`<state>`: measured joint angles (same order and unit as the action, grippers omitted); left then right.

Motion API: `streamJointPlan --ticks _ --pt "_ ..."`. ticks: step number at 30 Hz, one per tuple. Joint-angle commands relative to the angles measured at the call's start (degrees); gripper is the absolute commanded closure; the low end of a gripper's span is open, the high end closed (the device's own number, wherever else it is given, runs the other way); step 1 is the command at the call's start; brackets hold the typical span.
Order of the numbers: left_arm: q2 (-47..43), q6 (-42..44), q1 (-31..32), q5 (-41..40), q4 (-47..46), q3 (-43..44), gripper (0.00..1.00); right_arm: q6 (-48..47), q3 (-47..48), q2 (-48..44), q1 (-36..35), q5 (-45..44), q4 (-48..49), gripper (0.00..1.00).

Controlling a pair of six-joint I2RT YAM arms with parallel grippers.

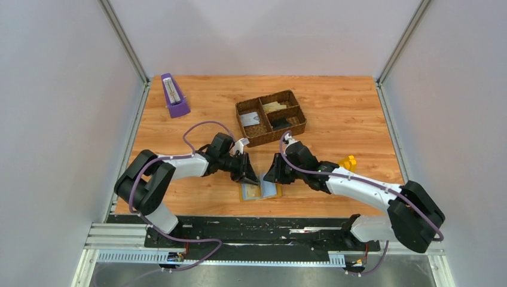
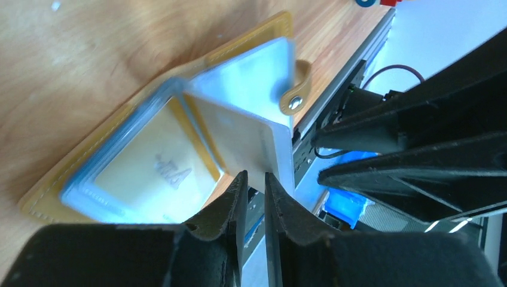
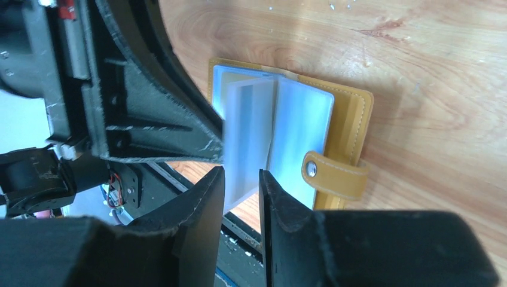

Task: Take the credit cards out of the card holder
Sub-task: Remove the credit card from the card holder.

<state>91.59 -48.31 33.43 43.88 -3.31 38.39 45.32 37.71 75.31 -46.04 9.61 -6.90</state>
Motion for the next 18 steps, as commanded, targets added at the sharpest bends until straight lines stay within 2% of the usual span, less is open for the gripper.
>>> streamJointPlan --ticks 1,5,10,18 --pt "2.7 -1.0 1.0 1.0 -5.5 3.5 0.75 -1.1 2.9 -6.1 0.4 -3.3 -5.4 0.72" --pt "3.9 -1.6 1.7 0.5 -7.4 3.6 0.75 -1.1 3.3 -9.3 0.3 -3.5 -7.1 0.73" --pt "2.5 1.5 1.6 -3.4 -1.9 4.7 0.73 -1.2 3.8 -9.9 0.3 -2.4 -7.2 0.77" --pt "-1.7 4.2 1.7 -11.9 6.5 4.7 0.66 -2.0 4.5 -4.9 0.3 -2.1 -6.6 0.83"
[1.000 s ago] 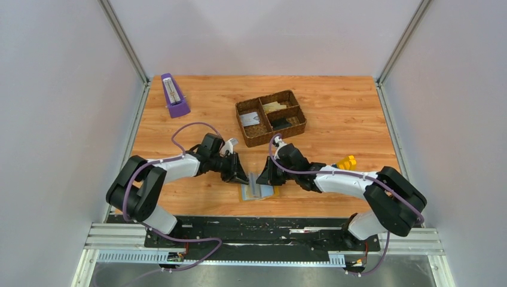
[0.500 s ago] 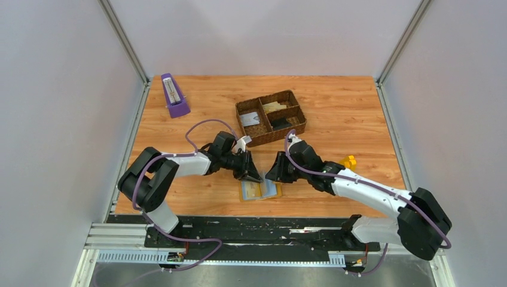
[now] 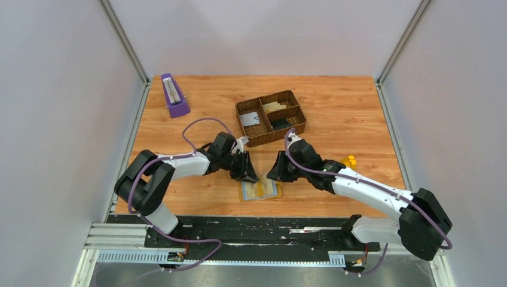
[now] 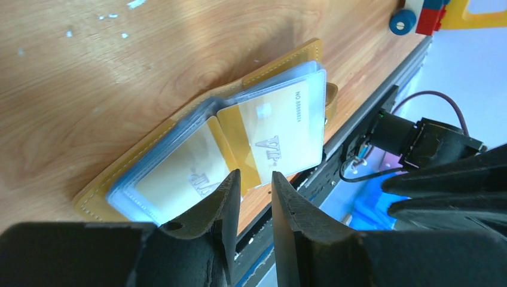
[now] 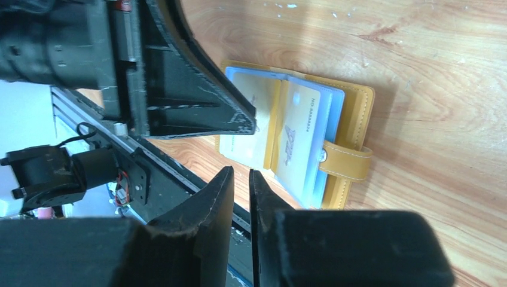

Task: Take the credit cards out of the card holder
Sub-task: Remove the credit card from the card holder.

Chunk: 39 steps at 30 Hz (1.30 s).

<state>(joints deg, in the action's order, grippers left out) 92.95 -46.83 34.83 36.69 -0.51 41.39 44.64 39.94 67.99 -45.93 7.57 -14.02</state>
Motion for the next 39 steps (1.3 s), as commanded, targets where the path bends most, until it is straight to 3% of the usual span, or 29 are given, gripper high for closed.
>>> streamJointPlan --ticks 1,10,18,28,39 --pt "-3.0 2.9 0.3 -5.1 3.8 1.5 0.65 -1.4 2.2 3.1 0.3 -0.1 0.8 0.84" --pt "1.2 2.4 0.3 -3.7 -0.9 -0.1 0.65 -1.9 1.3 10.1 1.0 -0.4 2.6 0.86" --pt "2.2 5.1 0.3 -6.9 3.3 0.1 0.66 -0.5 -3.4 14.3 2.9 0.1 5.2 0.87" --pt "1.7 3.5 0.3 -4.8 -1.5 -1.4 0.59 0.2 -4.6 15.1 3.0 0.1 6.5 0.88" --pt "3.5 0.5 0.2 -2.4 -8.0 -2.5 0.61 0.6 -5.7 14.6 3.0 0.5 7.4 0.88"
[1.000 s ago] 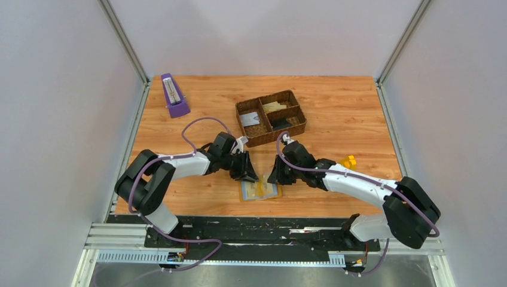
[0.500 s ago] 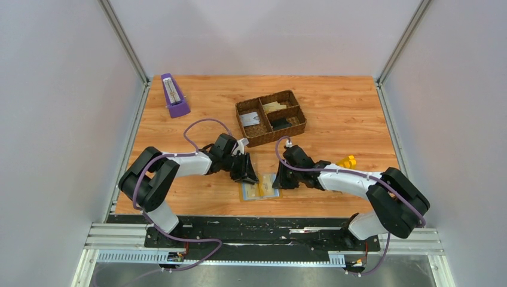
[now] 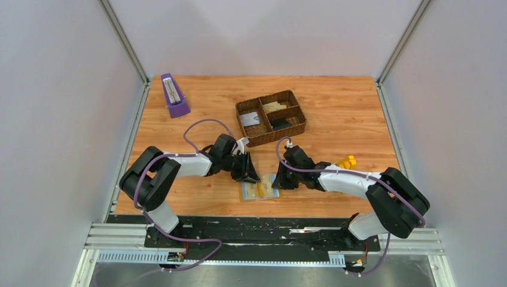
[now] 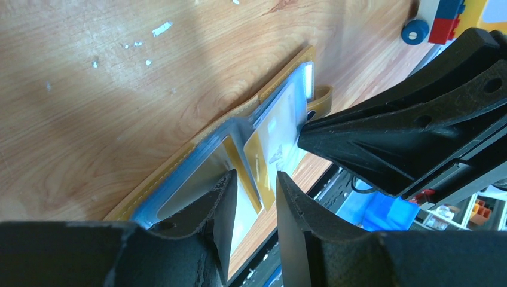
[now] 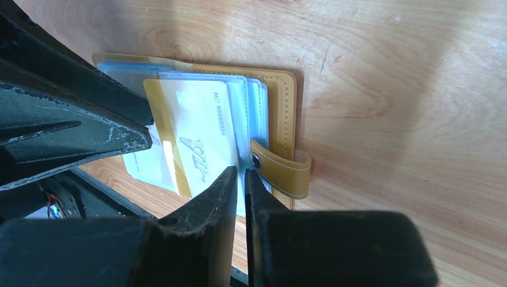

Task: Take the credit cards out of the card holder
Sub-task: Remove the credit card from the card holder.

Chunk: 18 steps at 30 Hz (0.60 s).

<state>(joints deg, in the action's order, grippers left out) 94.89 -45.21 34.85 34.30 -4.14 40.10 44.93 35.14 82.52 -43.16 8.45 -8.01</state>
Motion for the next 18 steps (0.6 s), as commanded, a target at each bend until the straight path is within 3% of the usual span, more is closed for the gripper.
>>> streamJointPlan --ticks 1,9,18 --pt "1.7 -1.6 0.2 0.5 -4.7 -1.4 0.61 0.3 -0.9 0.1 0.2 -0.4 1.4 0.88" --pt "3.2 -3.1 0.2 2.3 -7.4 -2.1 0.68 0.5 -1.0 0.4 0.2 -0.2 1.8 0.89" --pt "1.6 -4.9 0.2 3.3 -8.3 -3.0 0.98 0.5 -1.2 0.4 0.3 -0.6 1.8 0.89"
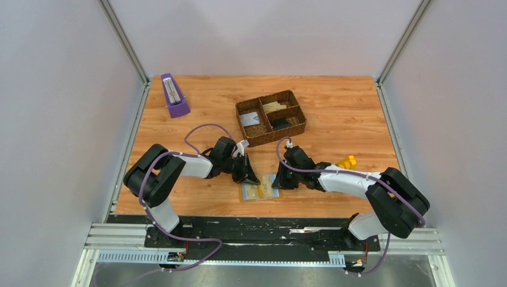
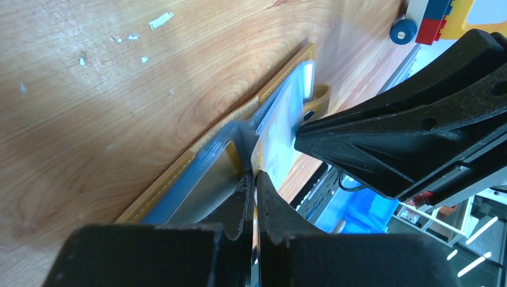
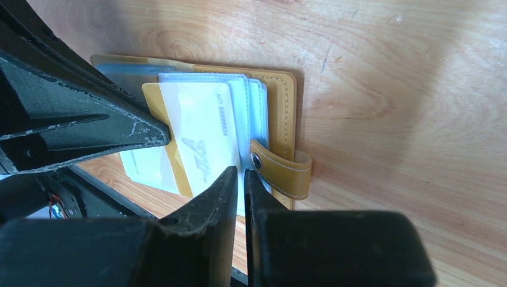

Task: Take the credit cards out of the card holder
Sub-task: Remove the credit card from the card holder.

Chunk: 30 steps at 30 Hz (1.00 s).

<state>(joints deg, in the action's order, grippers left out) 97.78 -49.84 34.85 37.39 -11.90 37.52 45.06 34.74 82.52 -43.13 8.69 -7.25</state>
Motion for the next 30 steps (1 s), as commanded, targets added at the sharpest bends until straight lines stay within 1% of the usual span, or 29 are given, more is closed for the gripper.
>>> streamJointPlan --ticks 1,5,10,16,22,26,28,30 --pt "-1.9 -0.2 0.1 0.0 0.5 -0.4 1.00 0.4 -0.9 0.4 0.3 -0.9 1.0 0.89" --pt "-3.9 0.3 -0.8 -1.2 3.5 -0.7 1.00 0.4 -1.1 0.5 0.6 -0.9 1.0 0.89" --pt "-7.9 -0.2 -3.9 -1.5 4.4 -3.3 1.00 0.1 -1.1 0.4 0.7 -0.9 1.0 0.88" --pt "-12.4 1.3 -4.9 -3.3 9.2 -3.8 1.00 -0.6 -0.3 0.4 1.0 -0.8 0.8 0.88" --pt "-18.0 2.1 -5.0 -7.5 14.3 -3.8 1.00 -2.0 1.9 -0.2 1.2 -0.3 -0.4 0.86" --pt "-24.0 2.6 -5.0 -13.6 19.3 -3.1 1.00 -3.1 3.8 -1.0 1.3 -0.3 -1.4 0.85" --pt "-26.4 3.0 -5.0 -14.7 20.7 -2.5 1.00 -3.5 4.6 -1.7 1.3 0.0 -1.6 0.83" --pt "-28.1 2.9 -5.0 -14.0 20.2 -2.4 1.00 -3.7 5.3 -2.7 1.3 1.1 -0.9 0.79"
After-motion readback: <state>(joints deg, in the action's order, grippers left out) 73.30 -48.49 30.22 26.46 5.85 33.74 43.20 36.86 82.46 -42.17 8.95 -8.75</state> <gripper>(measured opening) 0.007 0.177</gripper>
